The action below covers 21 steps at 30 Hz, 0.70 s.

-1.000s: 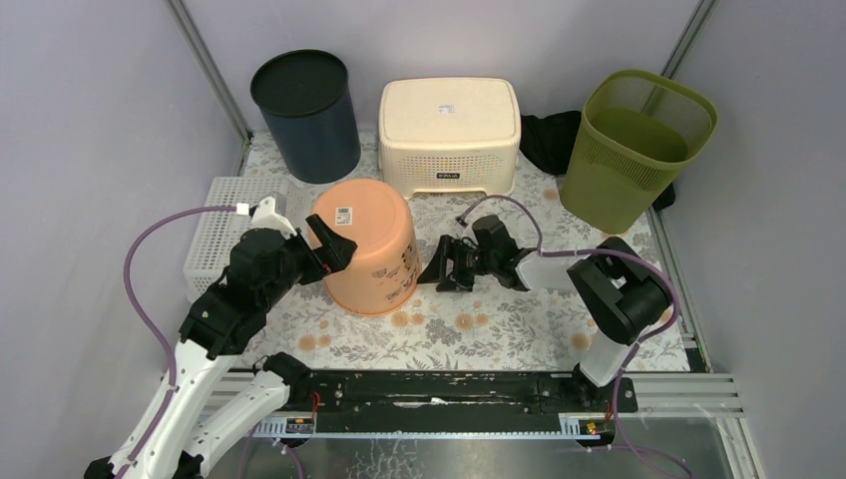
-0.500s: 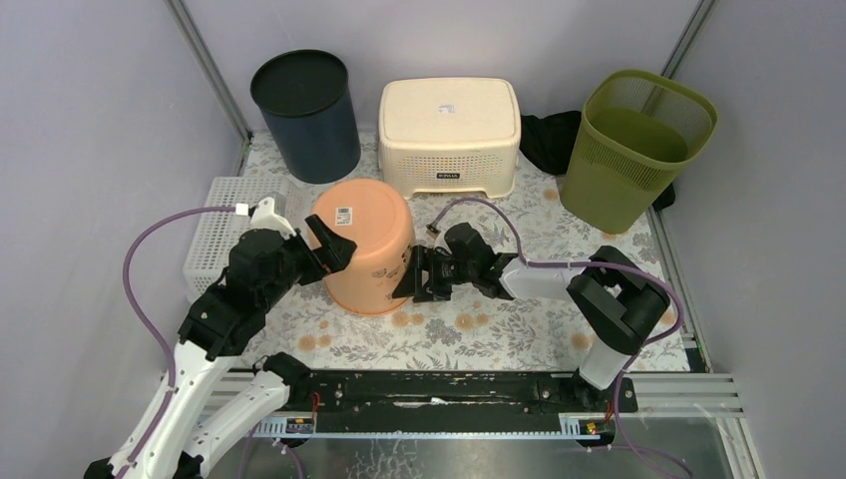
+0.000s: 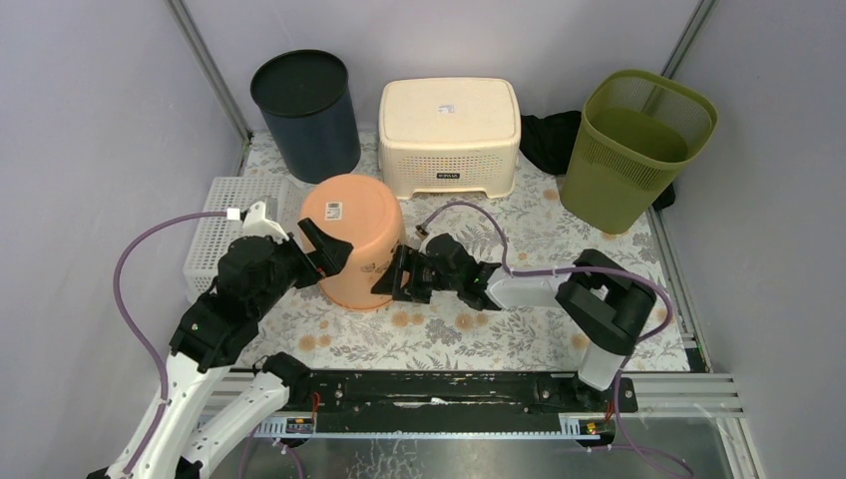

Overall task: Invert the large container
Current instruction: Move the container to the center of the board.

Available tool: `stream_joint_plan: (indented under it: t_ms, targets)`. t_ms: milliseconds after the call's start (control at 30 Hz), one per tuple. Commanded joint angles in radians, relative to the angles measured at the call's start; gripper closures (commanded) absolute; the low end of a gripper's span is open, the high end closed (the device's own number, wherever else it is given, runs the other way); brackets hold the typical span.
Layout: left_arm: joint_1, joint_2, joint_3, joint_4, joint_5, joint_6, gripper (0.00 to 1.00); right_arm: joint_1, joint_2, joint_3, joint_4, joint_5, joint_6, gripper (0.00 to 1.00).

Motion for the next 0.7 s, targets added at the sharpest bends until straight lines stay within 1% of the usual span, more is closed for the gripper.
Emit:
stream_joint_plan:
  t_ms: [0,133,300,667]
  targets:
    - [-0.003,-0.03,0.047,0.002,-0.005,0.004,0.0,0.001,0.063,0.103,0.028,0.028,0.014,0.2]
    - [-0.003,-0.035,0.063,-0.011,-0.007,0.013,0.0,-0.003,0.106,0.163,0.0,0.033,-0.005,0.2]
    - [-0.004,-0.04,0.073,-0.018,-0.01,0.022,0.0,-0.01,0.146,0.214,0.005,0.034,-0.002,0.2]
    - [-0.004,-0.047,0.073,-0.025,-0.013,0.029,0.0,-0.038,0.233,0.288,0.066,0.061,0.044,0.2]
